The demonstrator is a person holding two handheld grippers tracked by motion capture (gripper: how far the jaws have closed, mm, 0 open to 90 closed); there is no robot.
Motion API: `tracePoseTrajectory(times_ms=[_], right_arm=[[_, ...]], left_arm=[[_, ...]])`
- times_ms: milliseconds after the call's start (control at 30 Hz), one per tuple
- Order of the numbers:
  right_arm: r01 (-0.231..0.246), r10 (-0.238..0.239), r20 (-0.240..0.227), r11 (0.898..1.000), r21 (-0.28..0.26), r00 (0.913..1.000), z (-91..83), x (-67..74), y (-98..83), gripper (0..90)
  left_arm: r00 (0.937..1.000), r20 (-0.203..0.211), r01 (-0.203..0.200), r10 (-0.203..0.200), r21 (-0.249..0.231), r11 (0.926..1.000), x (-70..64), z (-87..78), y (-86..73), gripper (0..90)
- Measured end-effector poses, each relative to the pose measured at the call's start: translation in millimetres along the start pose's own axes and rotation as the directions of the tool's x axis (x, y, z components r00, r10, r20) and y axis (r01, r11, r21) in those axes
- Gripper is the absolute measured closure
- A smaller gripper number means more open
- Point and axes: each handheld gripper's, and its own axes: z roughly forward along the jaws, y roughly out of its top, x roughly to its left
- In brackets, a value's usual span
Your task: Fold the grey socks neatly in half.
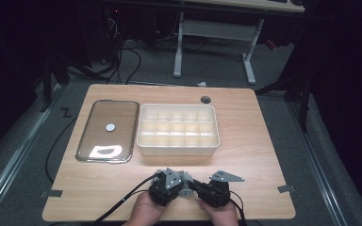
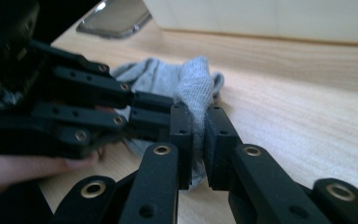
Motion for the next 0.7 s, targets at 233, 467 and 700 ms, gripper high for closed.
tracePoseTrajectory(times_ms=[233,467,700], right_arm=[[-0.013,0.016,0.045,0.998,-0.062,0.9989,-8.2,-6.0,2.1,84.7],[-0.024,0.031,0.074,0.996,-0.089,0.9968,-14.6,-15.0,1.1,84.6],[-0.036,0.043,0.076,0.995,-0.092,0.9962,-17.6,-19.9,-0.3,84.5]], left_arm=[[0.9984,-0.035,-0.044,0.044,-0.010,0.9990,-12.5,10.5,8.6,78.6],[0.9999,-0.012,-0.003,0.003,-0.025,0.9997,-8.3,8.8,20.0,65.7],[0.9967,-0.047,0.063,-0.067,-0.080,0.9948,23.3,-21.5,5.4,50.6]])
